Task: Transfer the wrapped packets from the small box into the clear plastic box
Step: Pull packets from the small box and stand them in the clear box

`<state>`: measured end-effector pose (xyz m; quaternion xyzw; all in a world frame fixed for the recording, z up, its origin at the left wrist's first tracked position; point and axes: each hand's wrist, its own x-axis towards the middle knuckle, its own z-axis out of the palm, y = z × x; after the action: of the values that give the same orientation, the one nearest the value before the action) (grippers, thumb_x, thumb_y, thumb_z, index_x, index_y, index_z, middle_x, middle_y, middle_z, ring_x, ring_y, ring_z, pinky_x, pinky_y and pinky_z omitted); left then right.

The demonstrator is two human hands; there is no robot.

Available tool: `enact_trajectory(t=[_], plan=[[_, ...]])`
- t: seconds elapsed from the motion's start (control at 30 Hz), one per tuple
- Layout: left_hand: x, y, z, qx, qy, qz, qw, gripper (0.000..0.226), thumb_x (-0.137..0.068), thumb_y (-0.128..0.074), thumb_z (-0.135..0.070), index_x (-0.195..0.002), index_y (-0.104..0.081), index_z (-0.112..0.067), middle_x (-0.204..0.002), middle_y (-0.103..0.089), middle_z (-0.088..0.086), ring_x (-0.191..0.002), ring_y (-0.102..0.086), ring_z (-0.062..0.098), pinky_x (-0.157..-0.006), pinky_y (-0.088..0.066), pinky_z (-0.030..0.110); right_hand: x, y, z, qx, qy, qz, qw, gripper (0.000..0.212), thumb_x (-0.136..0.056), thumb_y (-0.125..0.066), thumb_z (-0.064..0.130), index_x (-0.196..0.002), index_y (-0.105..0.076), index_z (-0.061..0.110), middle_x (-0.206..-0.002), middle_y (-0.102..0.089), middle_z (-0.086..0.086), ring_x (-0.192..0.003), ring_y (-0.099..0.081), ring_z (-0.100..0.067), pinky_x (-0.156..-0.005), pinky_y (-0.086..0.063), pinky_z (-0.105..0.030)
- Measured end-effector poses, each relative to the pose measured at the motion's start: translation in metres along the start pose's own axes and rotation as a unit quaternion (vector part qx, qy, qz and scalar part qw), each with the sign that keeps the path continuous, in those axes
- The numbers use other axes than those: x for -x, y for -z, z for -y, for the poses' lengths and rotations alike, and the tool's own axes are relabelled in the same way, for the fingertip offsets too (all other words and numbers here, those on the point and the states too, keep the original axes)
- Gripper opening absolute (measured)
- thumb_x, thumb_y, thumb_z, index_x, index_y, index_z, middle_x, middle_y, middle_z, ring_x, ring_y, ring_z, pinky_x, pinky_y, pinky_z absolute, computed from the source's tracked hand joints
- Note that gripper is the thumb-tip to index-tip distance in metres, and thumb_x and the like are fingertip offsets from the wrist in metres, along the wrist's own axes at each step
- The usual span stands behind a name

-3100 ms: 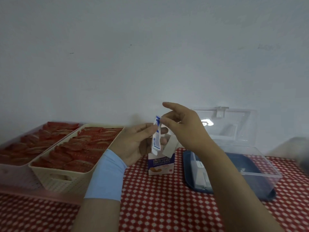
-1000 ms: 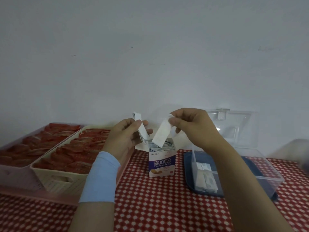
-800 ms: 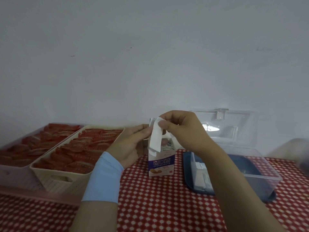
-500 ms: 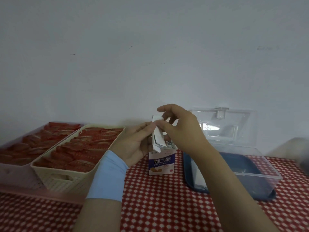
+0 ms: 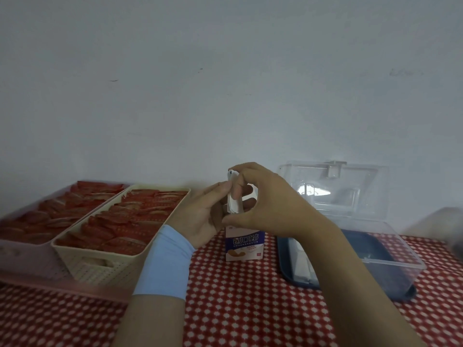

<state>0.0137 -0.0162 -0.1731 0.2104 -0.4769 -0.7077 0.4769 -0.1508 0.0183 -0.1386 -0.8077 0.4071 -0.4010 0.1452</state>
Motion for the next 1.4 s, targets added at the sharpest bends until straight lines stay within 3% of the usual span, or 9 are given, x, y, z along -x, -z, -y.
enact_trajectory(t=[0.1,0.33,0.4,0.53,0.6,0.73,0.97,1.17,1.4], plan=[[0.001,0.0,-0.001,0.001,0.008,0.001,1.0,0.041,-0.095,-0.056,-0.028,-0.126,-0.064,-0.003,-0.131,-0.063,0.021,-0.114,-0.066,0.033,-0.091,-0.057,0.043,0.001,0.002,0.002,0.002,-0.004,-0.011,1.0,0.043,-0.058,-0.095,0.027,-0.084,-0.06,0.027,-0.129,-0.052,0.023,-0.108,-0.056,0.007,-0.079,-0.047,-0.004],[0.003,0.0,-0.001,0.0,0.027,0.032,0.999,0.049,-0.092,-0.062,-0.027,-0.132,-0.056,0.001,-0.134,-0.061,0.022,-0.113,-0.066,0.032,-0.082,-0.059,0.038,0.002,0.001,0.002,-0.033,-0.029,0.021,0.999,0.047,-0.057,-0.096,0.026,-0.085,-0.058,0.022,-0.113,-0.06,0.015,-0.096,-0.063,-0.002,-0.076,-0.055,-0.016],[0.004,0.002,0.0,-0.009,0.028,0.031,0.999,0.044,-0.092,-0.063,-0.026,-0.128,-0.061,-0.001,-0.128,-0.064,0.021,-0.111,-0.066,0.032,-0.084,-0.059,0.039,0.004,0.005,0.002,-0.068,-0.062,0.046,0.995,0.048,-0.061,-0.095,0.026,-0.093,-0.06,0.022,-0.119,-0.061,0.016,-0.101,-0.061,0.004,-0.076,-0.052,-0.011],[0.007,0.003,-0.001,-0.015,0.019,0.038,0.999,0.038,-0.091,-0.058,-0.018,-0.122,-0.06,0.004,-0.106,-0.071,0.018,-0.084,-0.073,0.025,-0.065,-0.06,0.032,0.003,0.015,-0.008,-0.194,-0.13,0.029,0.972,0.043,-0.089,-0.073,0.032,-0.127,-0.053,0.031,-0.119,-0.067,0.011,-0.105,-0.066,-0.004,-0.092,-0.052,-0.029],[0.009,0.001,-0.001,-0.024,0.024,0.051,0.998,0.039,-0.09,-0.059,-0.018,-0.124,-0.058,0.003,-0.105,-0.072,0.016,-0.08,-0.073,0.025,-0.064,-0.06,0.031,0.003,0.019,-0.011,-0.196,-0.15,0.002,0.969,0.042,-0.096,-0.065,0.022,-0.136,-0.053,0.026,-0.109,-0.072,0.008,-0.099,-0.069,-0.004,-0.089,-0.051,-0.025],[0.01,-0.002,-0.002,-0.036,0.034,0.063,0.997,0.037,-0.09,-0.054,-0.015,-0.122,-0.056,0.003,-0.102,-0.073,0.016,-0.076,-0.073,0.023,-0.063,-0.06,0.03,0.005,0.021,-0.012,-0.197,-0.152,0.009,0.968,0.025,-0.096,-0.065,0.011,-0.117,-0.074,0.019,-0.1,-0.078,0.009,-0.094,-0.071,-0.001,-0.081,-0.053,-0.014],[0.011,-0.009,-0.01,-0.106,0.053,0.02,0.993,0.033,-0.086,-0.057,-0.015,-0.115,-0.061,0.0,-0.106,-0.073,0.021,-0.083,-0.075,0.028,-0.067,-0.061,0.034,0.004,0.022,-0.018,-0.183,-0.174,-0.012,0.968,0.011,-0.093,-0.068,0.013,-0.1,-0.076,0.01,-0.088,-0.078,-0.001,-0.077,-0.071,-0.006,-0.07,-0.053,-0.014],[0.006,-0.015,-0.024,-0.388,-0.02,-0.104,0.915,0.008,-0.09,-0.069,-0.009,-0.097,-0.073,-0.009,-0.093,-0.076,0.009,-0.077,-0.073,0.015,-0.064,-0.058,0.024,0.0,0.021,-0.024,-0.11,-0.178,-0.078,0.975,0.006,-0.09,-0.072,0.014,-0.09,-0.078,0.013,-0.074,-0.075,0.005,-0.061,-0.065,-0.001,-0.057,-0.046,-0.008],[-0.003,-0.028,-0.016,-0.465,-0.067,-0.134,0.873,0.009,-0.08,-0.078,-0.025,-0.089,-0.077,-0.025,-0.082,-0.077,-0.003,-0.077,-0.074,0.017,-0.077,-0.062,0.04,0.004,0.022,-0.021,-0.156,-0.195,-0.123,0.96,0.014,-0.091,-0.07,0.012,-0.104,-0.074,0.016,-0.077,-0.075,0.001,-0.064,-0.069,-0.006,-0.064,-0.057,-0.02]])
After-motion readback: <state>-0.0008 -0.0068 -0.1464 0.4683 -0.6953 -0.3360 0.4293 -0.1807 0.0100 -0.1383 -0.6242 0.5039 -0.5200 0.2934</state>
